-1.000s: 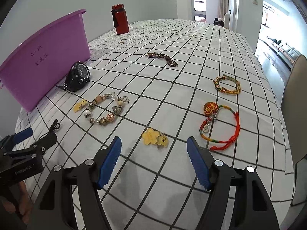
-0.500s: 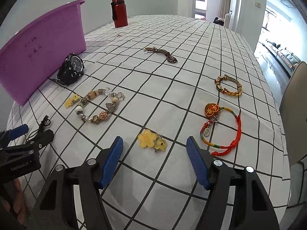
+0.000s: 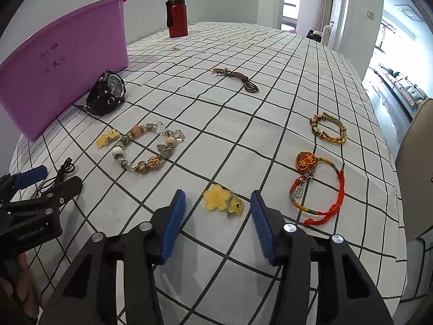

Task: Organize jewelry
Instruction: 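Grasp the black cord necklace with left tool while right tool grasps the yellow flower charm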

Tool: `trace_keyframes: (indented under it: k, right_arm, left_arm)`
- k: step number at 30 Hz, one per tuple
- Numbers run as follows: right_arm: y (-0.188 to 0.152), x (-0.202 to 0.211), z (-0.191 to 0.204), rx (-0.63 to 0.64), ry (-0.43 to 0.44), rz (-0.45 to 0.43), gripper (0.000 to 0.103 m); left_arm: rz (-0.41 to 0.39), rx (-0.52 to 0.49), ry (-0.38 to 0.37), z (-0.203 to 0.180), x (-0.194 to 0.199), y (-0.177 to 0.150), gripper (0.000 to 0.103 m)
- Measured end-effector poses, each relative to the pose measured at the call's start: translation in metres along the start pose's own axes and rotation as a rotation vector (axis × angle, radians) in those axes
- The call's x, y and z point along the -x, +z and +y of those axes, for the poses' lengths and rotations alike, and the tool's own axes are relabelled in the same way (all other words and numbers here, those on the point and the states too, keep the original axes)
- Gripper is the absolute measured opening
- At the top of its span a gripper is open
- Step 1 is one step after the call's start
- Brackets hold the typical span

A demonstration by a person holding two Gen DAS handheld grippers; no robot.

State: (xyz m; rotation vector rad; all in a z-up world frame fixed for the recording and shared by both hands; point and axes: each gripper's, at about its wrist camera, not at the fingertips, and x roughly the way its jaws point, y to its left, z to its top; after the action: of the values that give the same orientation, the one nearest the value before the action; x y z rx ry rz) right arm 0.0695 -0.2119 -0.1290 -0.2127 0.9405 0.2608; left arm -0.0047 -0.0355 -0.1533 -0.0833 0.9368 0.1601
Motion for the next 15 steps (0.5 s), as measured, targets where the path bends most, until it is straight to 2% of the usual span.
trace_keyframes:
  k: [7,9,10,11,15]
  right_arm:
    - [0.0,0.002,0.001,-0.005,0.007,-0.006,0.033]
    - [-0.001,0.003,0.0,-0.006,0.001,-0.008,0.024]
    - [-0.002,0.003,-0.001,-0.007,0.003,-0.009,0.024]
    - [-0.002,0.004,-0.001,-0.008,0.005,-0.009,0.024]
    - [-0.003,0.005,-0.002,-0.01,0.008,-0.011,0.024]
  left_arm:
    - [-0.033,-0.057,-0.03,-0.016,0.008,-0.006,0.041]
    - [-0.041,-0.065,-0.038,-0.02,0.01,-0.007,0.026]
    - [-0.044,-0.068,-0.04,-0.022,0.01,-0.008,0.022]
    - [-0.048,-0.076,-0.042,-0.024,0.011,-0.009,0.01]
    - [-0.059,-0.097,-0.022,-0.028,0.012,-0.012,0.01]
